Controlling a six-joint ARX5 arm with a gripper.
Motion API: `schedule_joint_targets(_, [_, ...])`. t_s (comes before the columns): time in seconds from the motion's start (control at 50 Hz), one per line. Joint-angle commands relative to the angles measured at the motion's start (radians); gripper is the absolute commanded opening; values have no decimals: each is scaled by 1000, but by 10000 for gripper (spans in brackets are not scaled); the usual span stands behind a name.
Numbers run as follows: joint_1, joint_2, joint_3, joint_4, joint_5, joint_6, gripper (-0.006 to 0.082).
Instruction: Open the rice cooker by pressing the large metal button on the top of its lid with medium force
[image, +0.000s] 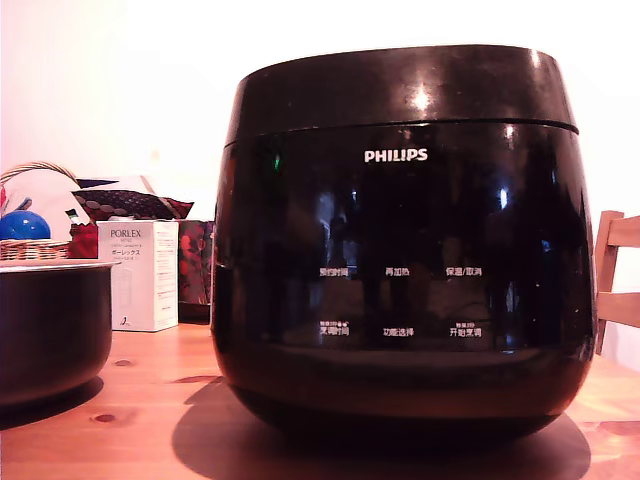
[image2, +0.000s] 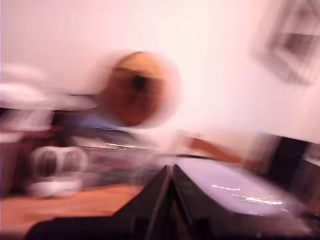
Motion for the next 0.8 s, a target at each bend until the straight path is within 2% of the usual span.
schedule_joint_targets(0.0, [-6,51,29,-40,100,-28,-24])
schedule_joint_targets(0.04, [-11,82,58,-56,164,-28,-24])
schedule_joint_targets(0.16, [-33,193,124,-60,265,-27,-24])
schedule_joint_targets(0.24, [-53,272,163,-57,297,-23,-24])
schedule_joint_targets(0.38, [-111,406,228,-57,333,63,-24])
schedule_joint_targets(0.54, [-216,552,290,-57,316,152,-24])
schedule_joint_targets(0.6, [-262,607,312,-52,286,152,-24])
schedule_joint_targets(0.62, [-279,625,320,-49,274,220,-24])
schedule_joint_targets(0.66, [-315,661,334,-39,243,220,-24])
schedule_joint_targets(0.68, [-327,675,339,-34,227,268,-24])
schedule_joint_targets(0.78, [-429,755,368,1,150,321,-24])
